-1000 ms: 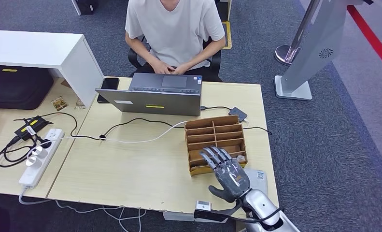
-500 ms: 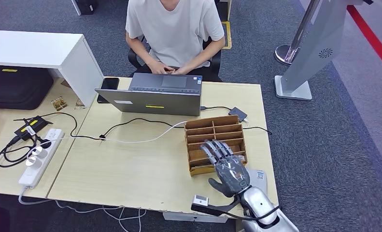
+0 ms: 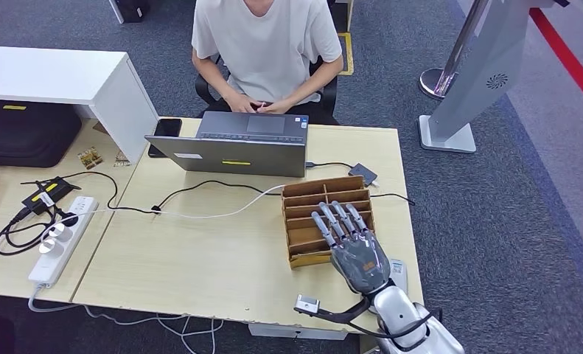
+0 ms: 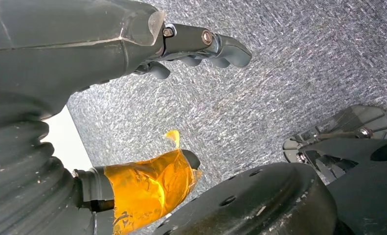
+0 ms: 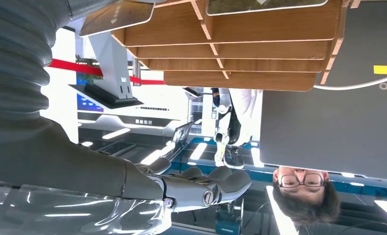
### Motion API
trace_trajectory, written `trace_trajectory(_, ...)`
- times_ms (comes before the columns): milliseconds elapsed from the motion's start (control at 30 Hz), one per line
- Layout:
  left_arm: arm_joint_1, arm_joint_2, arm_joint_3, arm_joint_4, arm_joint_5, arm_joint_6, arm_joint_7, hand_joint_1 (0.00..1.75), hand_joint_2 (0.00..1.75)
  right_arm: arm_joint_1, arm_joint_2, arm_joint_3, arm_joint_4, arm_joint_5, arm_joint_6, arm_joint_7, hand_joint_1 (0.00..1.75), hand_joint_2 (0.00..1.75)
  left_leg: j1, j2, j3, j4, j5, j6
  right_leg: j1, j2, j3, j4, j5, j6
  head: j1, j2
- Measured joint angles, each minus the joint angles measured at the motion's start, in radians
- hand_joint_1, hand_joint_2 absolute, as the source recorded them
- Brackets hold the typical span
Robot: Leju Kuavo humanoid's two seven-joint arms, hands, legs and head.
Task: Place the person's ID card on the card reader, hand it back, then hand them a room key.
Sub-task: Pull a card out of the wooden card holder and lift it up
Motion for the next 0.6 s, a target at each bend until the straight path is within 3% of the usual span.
trace_trajectory(600,0.0,0.0,0.0,0.0,0.0,0.0,0.01,0.0,1.75,0.032,-0.018,-0.029,0.016,-0.025,0.005,-0.003,0.0,1.75,0.0,0.0,0.0,0.0,0.0,0.0,0.0,0.0,0.0,0.0,0.0,0.0,0.0,0.0)
